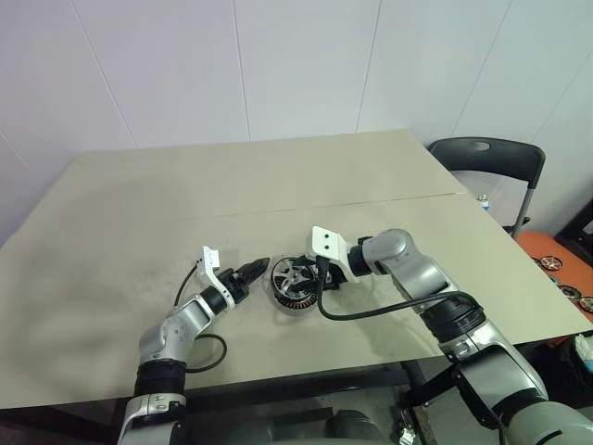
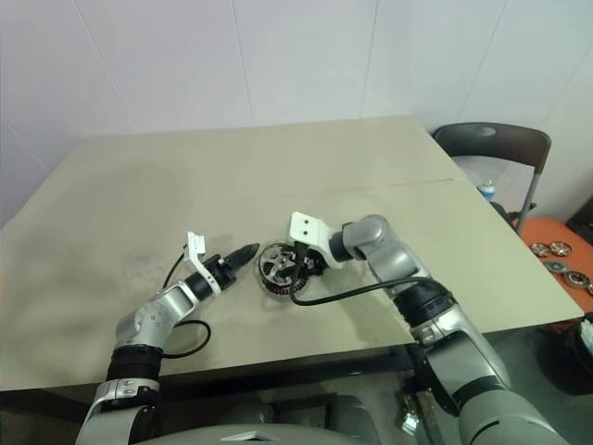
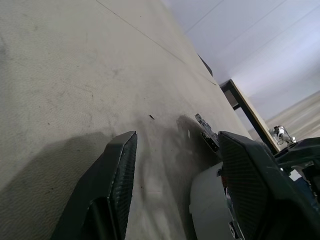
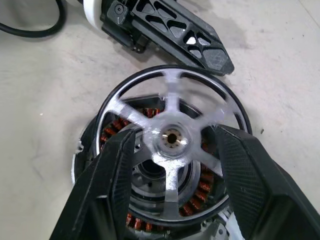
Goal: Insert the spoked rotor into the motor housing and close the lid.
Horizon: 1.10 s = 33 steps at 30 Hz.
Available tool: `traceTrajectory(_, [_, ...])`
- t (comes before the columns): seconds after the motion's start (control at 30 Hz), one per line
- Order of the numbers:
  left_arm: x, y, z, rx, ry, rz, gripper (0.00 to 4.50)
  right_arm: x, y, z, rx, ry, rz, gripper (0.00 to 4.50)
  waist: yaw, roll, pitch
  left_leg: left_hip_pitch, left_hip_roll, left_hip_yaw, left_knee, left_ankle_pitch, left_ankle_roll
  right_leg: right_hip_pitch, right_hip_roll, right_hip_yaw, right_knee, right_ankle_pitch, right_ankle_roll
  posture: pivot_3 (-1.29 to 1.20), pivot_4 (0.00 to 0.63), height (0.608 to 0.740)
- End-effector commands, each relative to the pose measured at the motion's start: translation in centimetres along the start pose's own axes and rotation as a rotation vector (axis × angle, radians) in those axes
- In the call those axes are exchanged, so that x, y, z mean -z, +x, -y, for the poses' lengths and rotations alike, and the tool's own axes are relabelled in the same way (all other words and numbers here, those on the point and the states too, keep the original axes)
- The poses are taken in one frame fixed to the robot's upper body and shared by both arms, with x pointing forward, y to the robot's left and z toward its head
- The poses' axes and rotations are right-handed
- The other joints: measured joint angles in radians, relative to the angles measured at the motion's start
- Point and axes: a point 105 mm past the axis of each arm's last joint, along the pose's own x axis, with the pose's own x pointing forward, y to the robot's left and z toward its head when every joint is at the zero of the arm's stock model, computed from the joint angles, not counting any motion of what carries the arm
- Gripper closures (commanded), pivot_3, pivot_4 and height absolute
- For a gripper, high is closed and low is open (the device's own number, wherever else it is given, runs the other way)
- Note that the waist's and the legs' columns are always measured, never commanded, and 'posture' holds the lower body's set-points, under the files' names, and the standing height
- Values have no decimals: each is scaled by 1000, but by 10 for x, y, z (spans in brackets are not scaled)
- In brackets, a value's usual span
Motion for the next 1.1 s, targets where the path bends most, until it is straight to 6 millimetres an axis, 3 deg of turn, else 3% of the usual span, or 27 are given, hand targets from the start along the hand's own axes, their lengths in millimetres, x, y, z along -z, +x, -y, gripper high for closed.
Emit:
traceTrajectory(0.03, [-3,2,4,15,14,8,1748,2,7,-5,-7,17,5,1835,0,0,0,0,0,0,0,0,0,0,0,0,0,0,0,0,0,740])
traceTrajectory(0.1, [-3,2,5,16,15,7,1748,6,7,-6,-8,28,-1,2005,0,0,0,0,0,0,0,0,0,0,0,0,0,0,0,0,0,740])
traceTrajectory(0.23, [-3,2,5,16,15,5,1748,9,3,-2,12,25,-12,2906,-3,0,0,3,1,1,0,0,0,2,2,0,0,0,-1,0,0,740])
traceTrajectory(0.67, [-4,0,2,8,25,8,1748,-22,-14,2,-28,-102,26,2912,-1,0,0,3,6,1,0,0,-2,2,5,0,0,2,-2,0,0,740])
traceTrajectory(0.9, [-43,-28,10,54,225,36,1748,-22,-16,4,-20,-142,-13,2912,-4,0,1,0,8,1,-1,0,-4,-2,7,0,0,2,-3,0,0,740])
traceTrajectory(1.1, [-63,-42,17,65,358,35,1748,-19,-15,5,-13,-145,-29,2912,0,0,1,-1,7,1,-1,0,-4,-2,6,0,-2,2,-3,0,0,740])
